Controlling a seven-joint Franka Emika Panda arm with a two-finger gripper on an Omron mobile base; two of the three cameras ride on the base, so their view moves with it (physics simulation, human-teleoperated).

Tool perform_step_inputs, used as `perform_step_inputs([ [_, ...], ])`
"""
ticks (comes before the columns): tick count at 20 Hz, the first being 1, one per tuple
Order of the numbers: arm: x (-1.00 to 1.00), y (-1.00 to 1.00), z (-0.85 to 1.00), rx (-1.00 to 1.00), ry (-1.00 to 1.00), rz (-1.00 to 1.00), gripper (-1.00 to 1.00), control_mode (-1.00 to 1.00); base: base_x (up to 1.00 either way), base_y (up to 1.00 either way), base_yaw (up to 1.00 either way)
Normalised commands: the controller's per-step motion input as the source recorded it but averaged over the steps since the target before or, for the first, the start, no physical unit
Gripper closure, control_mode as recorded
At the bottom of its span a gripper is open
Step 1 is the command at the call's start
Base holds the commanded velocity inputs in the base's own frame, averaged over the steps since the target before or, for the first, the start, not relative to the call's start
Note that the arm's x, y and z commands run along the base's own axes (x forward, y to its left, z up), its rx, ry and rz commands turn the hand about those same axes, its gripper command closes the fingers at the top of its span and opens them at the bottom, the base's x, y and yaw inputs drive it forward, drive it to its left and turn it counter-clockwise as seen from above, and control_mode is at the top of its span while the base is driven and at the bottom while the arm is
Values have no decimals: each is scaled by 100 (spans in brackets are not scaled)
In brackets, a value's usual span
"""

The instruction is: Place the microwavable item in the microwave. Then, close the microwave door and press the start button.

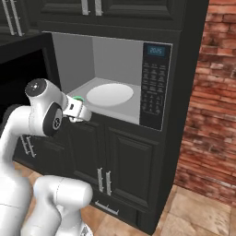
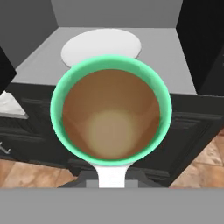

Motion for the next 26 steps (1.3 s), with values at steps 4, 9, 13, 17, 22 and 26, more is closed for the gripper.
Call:
perform_step_inputs([
  [4,98,-17,3,1,14,-3,100,-100,0,0,0],
  [9,77,-16,4,0,6,0,100,-100,0,0,0],
  [13,59,-1,9,0,-5,0,100,-100,0,0,0],
  [17,82,0,-4,0,-2,0,100,-100,0,0,0],
  [22,81,0,-22,0,0,0,100,-100,0,0,0],
  [26,67,0,-28,0,0,0,100,-100,0,0,0],
])
